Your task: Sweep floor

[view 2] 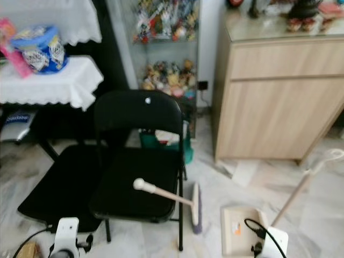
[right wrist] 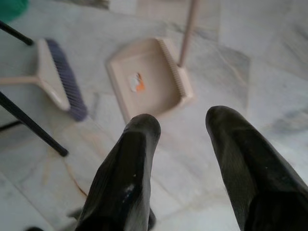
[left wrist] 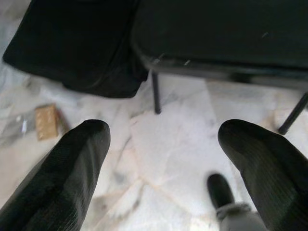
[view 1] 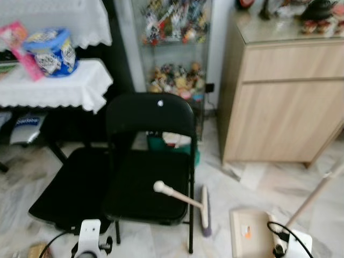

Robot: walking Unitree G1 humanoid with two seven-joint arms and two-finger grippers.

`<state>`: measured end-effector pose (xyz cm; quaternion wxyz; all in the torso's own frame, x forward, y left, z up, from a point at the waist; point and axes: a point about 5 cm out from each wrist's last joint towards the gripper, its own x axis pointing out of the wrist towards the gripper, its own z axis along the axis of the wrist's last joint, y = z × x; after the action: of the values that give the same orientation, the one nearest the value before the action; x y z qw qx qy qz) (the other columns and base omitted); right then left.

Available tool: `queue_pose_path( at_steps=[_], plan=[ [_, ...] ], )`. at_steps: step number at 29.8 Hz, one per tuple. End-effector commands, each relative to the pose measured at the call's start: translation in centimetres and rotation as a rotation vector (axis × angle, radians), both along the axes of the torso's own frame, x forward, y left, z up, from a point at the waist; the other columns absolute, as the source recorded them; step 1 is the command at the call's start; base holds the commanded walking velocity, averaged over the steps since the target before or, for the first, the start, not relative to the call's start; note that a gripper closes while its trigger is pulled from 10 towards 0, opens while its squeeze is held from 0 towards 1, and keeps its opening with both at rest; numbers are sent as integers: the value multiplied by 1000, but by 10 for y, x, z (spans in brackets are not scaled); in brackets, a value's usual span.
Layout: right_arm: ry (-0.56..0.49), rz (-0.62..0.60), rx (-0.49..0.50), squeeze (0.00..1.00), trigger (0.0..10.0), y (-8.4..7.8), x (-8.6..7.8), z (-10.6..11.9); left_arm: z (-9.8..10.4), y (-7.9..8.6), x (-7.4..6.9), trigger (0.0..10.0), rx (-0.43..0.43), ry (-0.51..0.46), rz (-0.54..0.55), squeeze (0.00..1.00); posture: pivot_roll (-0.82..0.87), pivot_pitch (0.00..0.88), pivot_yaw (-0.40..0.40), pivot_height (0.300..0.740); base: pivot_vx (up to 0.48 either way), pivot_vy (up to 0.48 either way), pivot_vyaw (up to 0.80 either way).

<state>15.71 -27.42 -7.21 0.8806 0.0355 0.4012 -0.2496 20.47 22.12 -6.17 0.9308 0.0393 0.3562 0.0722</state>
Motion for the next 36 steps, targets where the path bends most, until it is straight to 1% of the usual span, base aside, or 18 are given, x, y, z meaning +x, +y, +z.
queue_pose_path(
  at_steps=[1, 5, 11, 14, 16, 19, 20, 29, 35, 36],
  plan=[
    [-9, -9, 1, 0, 10000, 0, 2, 1, -1, 0, -2, 10000, 13, 8, -17, 0, -224, 0, 103, 740, 0, -360, 0],
    [-8, -6, -2, 0, 10000, -1, 1, 1, -1, 0, -2, 10000, 6, 8, -9, 0, -226, 0, 102, 740, 0, -338, 0],
    [-7, -5, -4, 0, 10000, -2, 1, 1, -2, -1, -3, 10000, 15, 13, -20, 0, -226, 0, 99, 740, 0, 0, 0],
    [-7, -13, 5, 0, 10000, -2, 0, 1, -2, -1, -3, 10000, 19, 16, -24, 0, -228, 0, 98, 740, 0, -480, 0],
    [-13, -24, 19, 0, 10000, -2, 0, 1, -2, -1, -3, 10000, 12, 13, -18, 0, -227, 0, 97, 740, 0, -480, -800],
    [-12, -15, 12, 0, 10000, -2, 1, 1, -2, -2, -3, 10000, 11, 14, -18, 0, -229, 0, 96, 740, 0, -480, -800],
    [-15, -5, 3, 0, 10000, -3, 2, 2, -2, -2, -3, 10000, 10, 14, -16, 0, -230, 0, 95, 740, 0, -480, 0],
    [-14, 1, 2, 0, 10000, -3, 3, 2, -2, -1, -2, 10000, 8, 14, 0, 0, -231, 0, 93, 740, 0, 0, 0],
    [-13, 3, 3, 0, 10000, -2, 2, 2, -2, 3, -5, 10000, -1, 13, 42, 0, -233, 0, 95, 740, 0, 0, 0],
    [-12, 2, 3, 0, 10000, -2, 2, 2, -1, 6, -4, 10000, -9, 0, 66, 0, -233, 0, 96, 740, 0, 0, 0]
  ],
)
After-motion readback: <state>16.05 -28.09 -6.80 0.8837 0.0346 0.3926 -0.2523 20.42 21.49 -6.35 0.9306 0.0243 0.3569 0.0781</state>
